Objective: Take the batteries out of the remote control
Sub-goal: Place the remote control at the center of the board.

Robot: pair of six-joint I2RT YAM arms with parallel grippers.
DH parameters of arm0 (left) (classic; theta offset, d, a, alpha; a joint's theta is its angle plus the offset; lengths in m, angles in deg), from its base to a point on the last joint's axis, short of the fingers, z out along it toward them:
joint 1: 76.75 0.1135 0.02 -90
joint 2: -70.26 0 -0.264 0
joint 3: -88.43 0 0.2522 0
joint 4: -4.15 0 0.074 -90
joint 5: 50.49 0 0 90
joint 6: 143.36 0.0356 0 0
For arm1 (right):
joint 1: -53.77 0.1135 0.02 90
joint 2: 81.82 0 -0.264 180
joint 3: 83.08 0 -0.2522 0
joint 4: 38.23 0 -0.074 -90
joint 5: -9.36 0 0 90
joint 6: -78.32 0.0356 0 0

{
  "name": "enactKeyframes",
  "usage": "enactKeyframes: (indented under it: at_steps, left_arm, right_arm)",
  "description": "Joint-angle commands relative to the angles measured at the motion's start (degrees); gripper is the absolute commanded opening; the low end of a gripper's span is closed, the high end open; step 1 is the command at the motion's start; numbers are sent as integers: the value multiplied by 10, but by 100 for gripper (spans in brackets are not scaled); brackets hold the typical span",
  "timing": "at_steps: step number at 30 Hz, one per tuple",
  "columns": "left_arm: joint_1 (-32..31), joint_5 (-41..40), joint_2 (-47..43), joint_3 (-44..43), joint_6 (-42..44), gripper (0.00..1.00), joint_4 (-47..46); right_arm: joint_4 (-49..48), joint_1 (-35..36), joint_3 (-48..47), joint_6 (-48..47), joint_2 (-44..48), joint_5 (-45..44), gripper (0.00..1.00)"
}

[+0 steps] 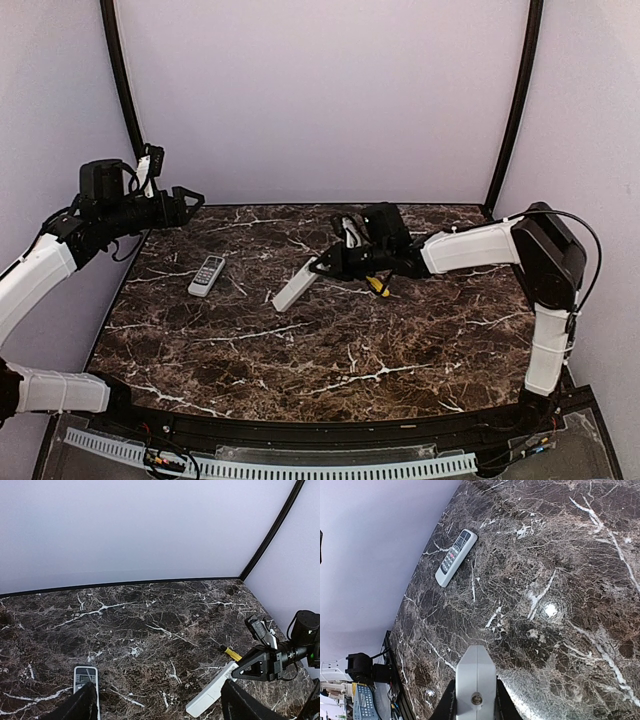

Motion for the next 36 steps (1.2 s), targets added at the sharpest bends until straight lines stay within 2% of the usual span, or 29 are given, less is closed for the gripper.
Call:
enactKeyframes:
  at_steps: [1, 6, 15, 19, 29, 36]
  left_arm:
    - [3, -5, -1, 6, 1, 85, -1]
    - [3, -7, -2, 7, 2, 85, 0]
    - [3, -7, 2, 6, 0, 85, 1]
    - [3, -6, 3, 7, -1, 85, 0]
    - [3, -7, 3, 8, -2, 84, -1]
    - [3, -5, 1, 9, 1, 84, -1]
  right_arm:
    - [-35, 5, -22, 7, -18, -1, 0]
    - [-28, 5, -24, 6, -33, -5, 2]
    - [-28, 4, -20, 10, -40, -18, 27]
    - [-22, 4, -15, 5, -35, -35, 43]
    - [6, 3, -3, -28, -6, -94, 67]
    - [29, 3, 7, -51, 17, -137, 75]
